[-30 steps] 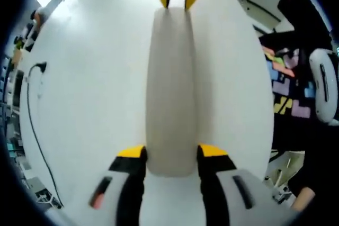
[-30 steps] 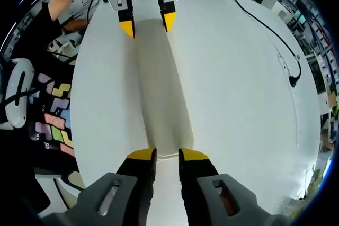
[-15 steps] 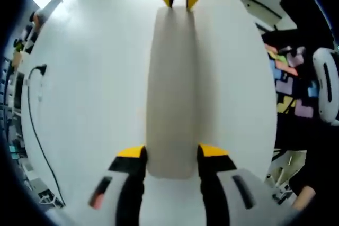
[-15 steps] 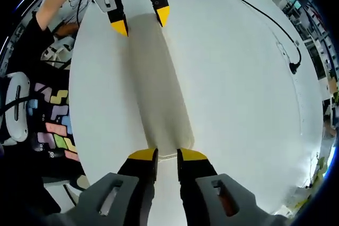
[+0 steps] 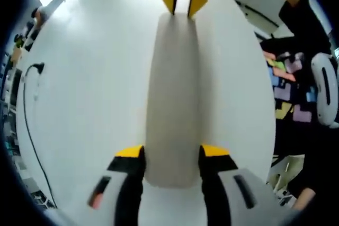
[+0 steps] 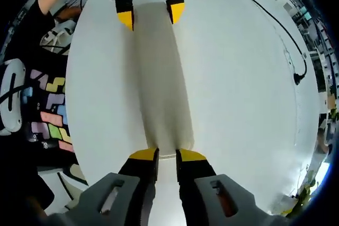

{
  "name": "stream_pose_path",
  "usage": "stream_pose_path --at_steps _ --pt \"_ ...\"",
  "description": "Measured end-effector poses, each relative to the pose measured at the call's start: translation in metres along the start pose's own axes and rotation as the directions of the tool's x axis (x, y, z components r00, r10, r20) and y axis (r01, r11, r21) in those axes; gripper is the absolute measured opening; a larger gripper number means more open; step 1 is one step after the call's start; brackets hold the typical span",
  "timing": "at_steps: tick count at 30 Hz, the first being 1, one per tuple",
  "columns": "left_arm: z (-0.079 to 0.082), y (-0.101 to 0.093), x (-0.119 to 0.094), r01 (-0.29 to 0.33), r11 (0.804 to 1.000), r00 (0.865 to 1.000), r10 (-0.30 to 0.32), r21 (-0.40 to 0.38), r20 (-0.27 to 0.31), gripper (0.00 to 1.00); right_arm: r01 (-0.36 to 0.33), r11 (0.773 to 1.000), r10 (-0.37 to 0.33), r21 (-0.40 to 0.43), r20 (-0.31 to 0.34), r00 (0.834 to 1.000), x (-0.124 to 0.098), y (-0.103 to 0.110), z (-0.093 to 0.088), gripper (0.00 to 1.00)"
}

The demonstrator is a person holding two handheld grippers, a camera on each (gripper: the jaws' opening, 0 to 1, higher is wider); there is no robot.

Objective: Arrange the utensils inside the cutlery case until each visible utensil rests in its matching compartment.

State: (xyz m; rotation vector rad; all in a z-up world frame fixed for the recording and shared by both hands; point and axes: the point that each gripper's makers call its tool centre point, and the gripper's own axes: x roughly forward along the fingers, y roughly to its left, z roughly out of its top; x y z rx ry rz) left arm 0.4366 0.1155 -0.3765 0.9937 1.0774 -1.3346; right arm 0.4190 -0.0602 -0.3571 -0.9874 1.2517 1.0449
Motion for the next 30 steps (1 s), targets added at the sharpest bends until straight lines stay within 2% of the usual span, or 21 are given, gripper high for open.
stream_pose_path --at_steps 5,14,15,16,17,20,22,30 --pt "0.001 -0.004 -0.003 0.009 0.999 1.0 -0.009 -0.035 0.019 0.42 -0.01 1.0 0.01 0.006 0.041 0.999 0.0 0.001 0.0 0.12" --pt "-0.006 -0.003 -0.028 -0.022 0.997 0.999 0.024 -0.07 0.021 0.37 -0.014 1.0 0.014 0.021 0.011 1.0 0.0 0.0 0.0 0.12" --pt "-0.008 -0.002 -0.032 -0.036 0.997 0.999 0.037 -0.074 0.016 0.32 -0.014 1.0 0.014 0.021 0.011 1.0 0.0 0.0 0.001 0.12" --pt "-0.009 0.001 -0.035 -0.058 0.996 0.998 0.059 -0.061 0.01 0.22 -0.011 1.0 0.011 0.018 0.01 1.0 0.0 0.0 0.001 0.12" --pt "-0.01 0.003 -0.037 -0.071 0.996 0.997 0.071 -0.055 0.009 0.18 -0.007 1.0 0.007 0.01 0.009 1.0 0.0 0.001 0.001 0.12" --pt "-0.019 -0.001 -0.04 -0.069 0.995 0.997 0.067 -0.07 -0.033 0.2 -0.004 1.0 0.004 0.016 0.018 1.0 0.0 0.0 0.001 0.12" --pt "-0.022 -0.002 -0.04 -0.08 0.995 0.996 0.077 -0.054 -0.049 0.2 -0.006 1.0 0.006 0.024 0.028 1.0 -0.001 0.0 0.0 0.12" --pt "-0.02 -0.002 -0.034 -0.074 0.997 0.996 0.071 -0.039 -0.059 0.2 -0.009 1.0 0.009 0.012 0.03 1.0 -0.001 -0.001 0.0 0.12"
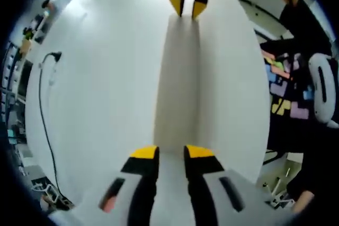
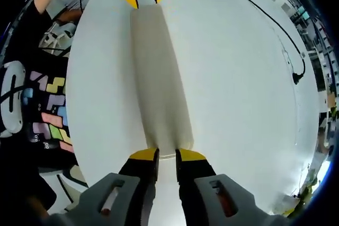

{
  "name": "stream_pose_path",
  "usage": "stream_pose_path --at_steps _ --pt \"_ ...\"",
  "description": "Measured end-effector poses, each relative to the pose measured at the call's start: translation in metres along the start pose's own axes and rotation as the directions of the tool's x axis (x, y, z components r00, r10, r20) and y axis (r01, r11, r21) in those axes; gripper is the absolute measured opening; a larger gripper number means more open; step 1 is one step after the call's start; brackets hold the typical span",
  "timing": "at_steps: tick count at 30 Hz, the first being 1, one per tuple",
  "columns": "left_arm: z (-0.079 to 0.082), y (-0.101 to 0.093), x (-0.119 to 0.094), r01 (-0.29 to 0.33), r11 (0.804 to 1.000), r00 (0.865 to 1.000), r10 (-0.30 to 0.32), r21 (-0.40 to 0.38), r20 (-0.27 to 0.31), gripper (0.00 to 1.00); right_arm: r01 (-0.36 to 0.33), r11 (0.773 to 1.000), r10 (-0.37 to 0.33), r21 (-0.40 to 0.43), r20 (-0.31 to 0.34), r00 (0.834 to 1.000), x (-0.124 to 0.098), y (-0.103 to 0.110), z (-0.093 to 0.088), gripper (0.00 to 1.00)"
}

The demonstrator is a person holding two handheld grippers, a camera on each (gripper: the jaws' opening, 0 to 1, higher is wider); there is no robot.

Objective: Arrange the utensils inside the cutlery case until each visible utensil rests in its matching compartment.

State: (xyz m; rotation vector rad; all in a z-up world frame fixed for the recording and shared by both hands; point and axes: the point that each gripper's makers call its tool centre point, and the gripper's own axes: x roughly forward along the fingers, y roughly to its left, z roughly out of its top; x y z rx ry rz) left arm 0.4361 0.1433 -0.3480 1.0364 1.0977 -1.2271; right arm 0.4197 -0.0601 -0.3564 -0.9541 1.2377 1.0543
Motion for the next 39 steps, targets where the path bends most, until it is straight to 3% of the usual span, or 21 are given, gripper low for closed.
stream_pose_path --at_steps 30,39 --pt "0.001 -0.0015 0.0051 -0.001 0.999 1.0 0.001 0.035 -0.003 0.2 0.01 1.0 -0.01 -0.009 -0.016 1.0 0.0004 0.0006 0.0002 0.12" --pt "0.0011 -0.0039 0.009 -0.023 0.998 0.998 0.026 0.057 -0.052 0.21 0.016 1.0 -0.017 -0.012 -0.053 0.998 0.0013 0.0019 -0.0001 0.12"
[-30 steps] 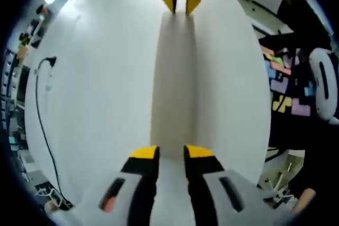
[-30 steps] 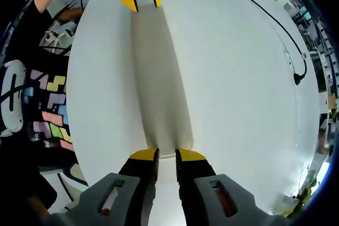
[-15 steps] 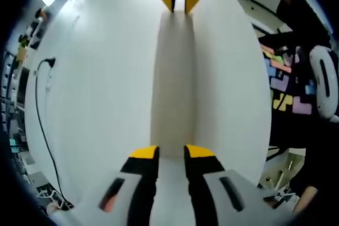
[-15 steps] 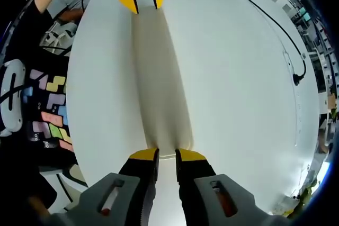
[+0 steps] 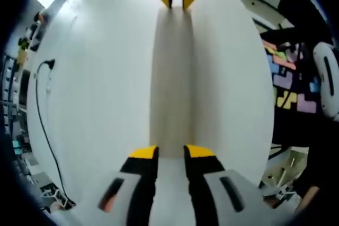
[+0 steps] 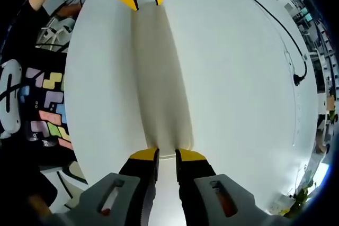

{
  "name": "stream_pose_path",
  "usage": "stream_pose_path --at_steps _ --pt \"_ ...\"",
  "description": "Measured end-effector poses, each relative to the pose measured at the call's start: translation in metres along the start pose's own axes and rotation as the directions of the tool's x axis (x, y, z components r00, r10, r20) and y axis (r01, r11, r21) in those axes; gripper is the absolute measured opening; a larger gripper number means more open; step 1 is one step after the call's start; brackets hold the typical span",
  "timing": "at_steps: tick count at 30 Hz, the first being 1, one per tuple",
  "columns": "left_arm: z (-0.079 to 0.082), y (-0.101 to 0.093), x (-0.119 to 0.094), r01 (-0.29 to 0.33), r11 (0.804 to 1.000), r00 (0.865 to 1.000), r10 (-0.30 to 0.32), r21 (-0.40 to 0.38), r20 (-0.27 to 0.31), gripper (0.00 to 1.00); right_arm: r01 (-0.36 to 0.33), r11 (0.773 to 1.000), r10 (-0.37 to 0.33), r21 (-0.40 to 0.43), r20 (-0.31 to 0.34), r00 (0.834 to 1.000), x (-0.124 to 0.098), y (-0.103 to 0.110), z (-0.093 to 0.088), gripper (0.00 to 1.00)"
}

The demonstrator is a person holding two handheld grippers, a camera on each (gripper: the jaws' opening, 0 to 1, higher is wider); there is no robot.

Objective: Arrange the utensils inside the cutlery case until each visible utensil rests in its matching compartment.

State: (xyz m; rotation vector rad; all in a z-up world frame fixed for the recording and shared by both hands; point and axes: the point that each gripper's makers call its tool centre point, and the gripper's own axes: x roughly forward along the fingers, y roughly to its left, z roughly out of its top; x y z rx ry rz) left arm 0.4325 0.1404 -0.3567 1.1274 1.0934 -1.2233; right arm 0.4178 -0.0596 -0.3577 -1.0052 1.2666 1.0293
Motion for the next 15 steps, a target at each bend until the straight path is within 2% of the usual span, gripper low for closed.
stream_pose_path --at_steps 5,11,13,15 --pt "-0.0006 0.0012 -0.0001 0.012 1.0 1.0 -0.012 -0.011 0.009 0.21 0.022 0.999 -0.022 -0.048 0.001 1.0 0.0 0.0028 0.0006 0.12" --pt "-0.001 0.0007 -0.0006 0.004 0.999 0.999 -0.003 -0.035 0.038 0.21 0.026 0.999 -0.026 -0.048 -0.011 1.0 -0.0004 0.0024 0.0012 0.12" --pt "-0.0028 0.0008 -0.0015 0.007 0.999 0.998 -0.004 -0.037 0.067 0.21 0.025 0.999 -0.026 -0.045 -0.007 1.0 -0.0005 0.0025 0.0014 0.11" --pt "-0.0026 0.0018 -0.0024 0.025 0.998 0.992 -0.019 -0.05 0.121 0.21 0.028 0.999 -0.028 -0.046 0.004 1.0 -0.0011 0.003 0.0013 0.11"
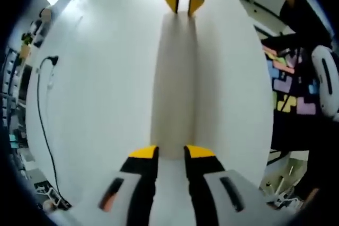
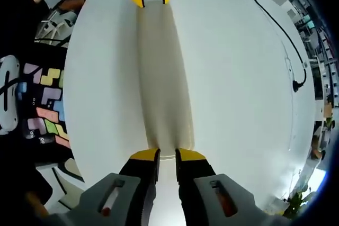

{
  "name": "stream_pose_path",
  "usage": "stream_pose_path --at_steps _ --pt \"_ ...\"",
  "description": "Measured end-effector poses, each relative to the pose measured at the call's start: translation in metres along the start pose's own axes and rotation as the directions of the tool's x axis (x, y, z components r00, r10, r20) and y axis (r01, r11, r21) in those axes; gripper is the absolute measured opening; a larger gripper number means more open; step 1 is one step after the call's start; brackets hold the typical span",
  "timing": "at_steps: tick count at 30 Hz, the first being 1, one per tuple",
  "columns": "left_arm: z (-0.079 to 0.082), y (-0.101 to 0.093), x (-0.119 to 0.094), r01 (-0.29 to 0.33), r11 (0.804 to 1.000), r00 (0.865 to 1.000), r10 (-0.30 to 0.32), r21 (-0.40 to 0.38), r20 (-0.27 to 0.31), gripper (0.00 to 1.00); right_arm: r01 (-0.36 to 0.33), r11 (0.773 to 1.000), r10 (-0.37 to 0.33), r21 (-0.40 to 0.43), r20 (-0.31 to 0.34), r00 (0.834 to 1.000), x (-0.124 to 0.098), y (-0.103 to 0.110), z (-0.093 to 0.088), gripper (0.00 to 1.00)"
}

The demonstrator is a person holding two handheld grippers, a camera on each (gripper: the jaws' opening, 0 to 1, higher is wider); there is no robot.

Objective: Arrange the utensils inside the cutlery case until each visible utensil rests in its matching compartment.

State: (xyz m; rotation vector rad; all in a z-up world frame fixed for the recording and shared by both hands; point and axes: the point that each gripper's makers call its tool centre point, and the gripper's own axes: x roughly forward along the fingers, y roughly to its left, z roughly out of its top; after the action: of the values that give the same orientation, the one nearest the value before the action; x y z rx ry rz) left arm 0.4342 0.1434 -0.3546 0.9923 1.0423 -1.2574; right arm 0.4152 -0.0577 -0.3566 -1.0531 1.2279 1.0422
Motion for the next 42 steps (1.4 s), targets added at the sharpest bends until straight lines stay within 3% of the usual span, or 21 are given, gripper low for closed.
stream_pose_path --at_steps 4,5,8,11,14,15,17,19,22,26,30,33,37,42 --pt "-0.001 -0.001 -0.001 0.002 1.0 0.999 -0.002 0.015 0.049 0.2 -0.001 0.999 0.002 -0.037 0.04 0.999 -0.002 0.0 0.0 0.1" --pt "-0.001 -0.001 -0.002 0.002 1.0 0.999 -0.003 0.018 0.054 0.2 -0.006 0.995 0.012 -0.102 0.057 0.998 -0.001 0.001 0.002 0.09" --pt "0.001 -0.002 -0.001 0.013 0.999 0.998 -0.015 0.04 0.057 0.2 -0.003 0.995 0.009 -0.098 0.065 0.998 -0.002 0.001 0.0 0.09" --pt "0.004 -0.001 -0.002 0.038 0.999 0.998 -0.036 -0.036 0.055 0.21 0.002 0.995 0.005 -0.104 0.069 0.998 -0.003 0.0 0.0 0.1" --pt "0.008 0.0 -0.002 0.024 1.0 0.998 -0.023 -0.015 0.067 0.3 -0.023 0.996 0.031 -0.082 0.099 0.995 -0.004 0.002 -0.002 0.11" --pt "0.005 0.0 -0.003 0.022 1.0 0.999 -0.022 0.002 0.047 0.3 -0.054 0.994 0.065 -0.096 0.11 0.992 -0.004 0.007 -0.002 0.11" --pt "-0.002 -0.002 -0.008 0.028 1.0 1.0 -0.028 0.013 0.002 0.31 -0.056 0.994 0.064 -0.097 0.078 0.995 -0.006 0.008 -0.01 0.16" --pt "0.001 0.002 -0.017 0.007 1.0 1.0 -0.007 0.007 0.006 0.34 -0.044 0.993 0.052 -0.112 0.074 0.996 -0.006 0.009 -0.012 0.18" --pt "0.014 0.001 -0.025 -0.003 1.0 0.998 0.002 0.029 0.058 0.46 -0.032 0.994 0.041 -0.107 0.089 0.995 -0.007 0.007 -0.01 0.2" --pt "0.018 -0.006 -0.01 0.036 0.995 0.999 -0.038 0.091 0.018 0.56 -0.019 0.991 0.034 -0.129 0.117 0.992 -0.013 0.008 0.005 0.23" --pt "0.023 0.003 0.008 0.038 0.996 0.999 -0.039 0.08 0.013 0.59 0.014 0.986 0.012 -0.164 0.159 0.987 -0.019 0.008 0.028 0.26" --pt "0.029 0.011 0.006 0.027 0.997 0.998 -0.031 0.068 0.059 0.61 0.014 0.983 0.014 -0.181 0.154 0.988 -0.014 0.007 0.035 0.28" --pt "0.029 0.008 0.007 0.023 0.997 0.998 -0.028 0.073 0.061 0.62 0.003 0.991 0.019 -0.137 0.161 0.987 -0.002 0.005 0.046 0.38" --pt "0.03 0.006 0.008 -0.008 0.998 0.999 0.005 0.059 0.037 0.63 -0.024 0.995 0.042 -0.096 0.192 0.98 -0.002 0.011 0.052 0.39"
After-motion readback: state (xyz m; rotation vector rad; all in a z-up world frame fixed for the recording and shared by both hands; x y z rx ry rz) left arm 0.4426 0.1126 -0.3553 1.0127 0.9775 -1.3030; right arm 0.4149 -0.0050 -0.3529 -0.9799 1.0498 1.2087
